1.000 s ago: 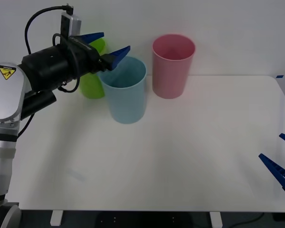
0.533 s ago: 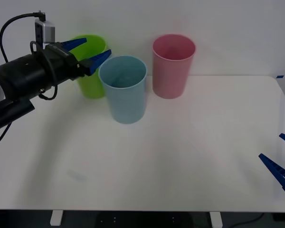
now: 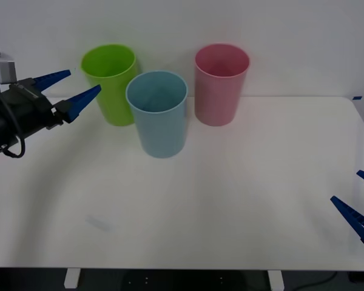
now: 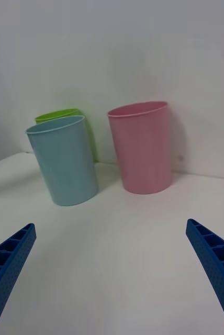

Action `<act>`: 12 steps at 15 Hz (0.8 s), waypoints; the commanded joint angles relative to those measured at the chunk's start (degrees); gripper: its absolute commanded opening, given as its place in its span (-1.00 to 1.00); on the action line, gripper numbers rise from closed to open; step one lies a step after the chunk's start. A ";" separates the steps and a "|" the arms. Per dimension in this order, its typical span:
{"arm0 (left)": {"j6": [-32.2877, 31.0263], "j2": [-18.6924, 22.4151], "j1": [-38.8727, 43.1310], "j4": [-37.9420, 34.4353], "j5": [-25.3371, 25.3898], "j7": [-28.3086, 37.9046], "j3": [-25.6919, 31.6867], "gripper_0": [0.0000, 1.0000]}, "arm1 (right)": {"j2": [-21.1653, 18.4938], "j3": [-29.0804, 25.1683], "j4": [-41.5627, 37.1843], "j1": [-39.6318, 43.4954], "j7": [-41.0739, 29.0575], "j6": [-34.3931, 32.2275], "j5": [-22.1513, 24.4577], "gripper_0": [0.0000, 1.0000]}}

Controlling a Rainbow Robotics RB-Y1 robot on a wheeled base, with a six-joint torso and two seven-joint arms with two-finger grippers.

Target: Grasp the object on the table and drop it into the matching bin: aluminum can to the light blue bin, PET bottle to the pink bin.

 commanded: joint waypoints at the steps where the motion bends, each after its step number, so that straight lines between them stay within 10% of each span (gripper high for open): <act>1: -0.68 2.42 5.44 -1.46 3.99 -2.98 2.37 1.00 | 0.00 0.00 0.00 0.00 0.00 0.00 0.00 1.00; 12: -5.51 3.21 21.79 -1.38 10.85 -20.83 12.21 1.00 | 0.00 0.00 0.00 0.00 0.00 0.00 0.00 1.00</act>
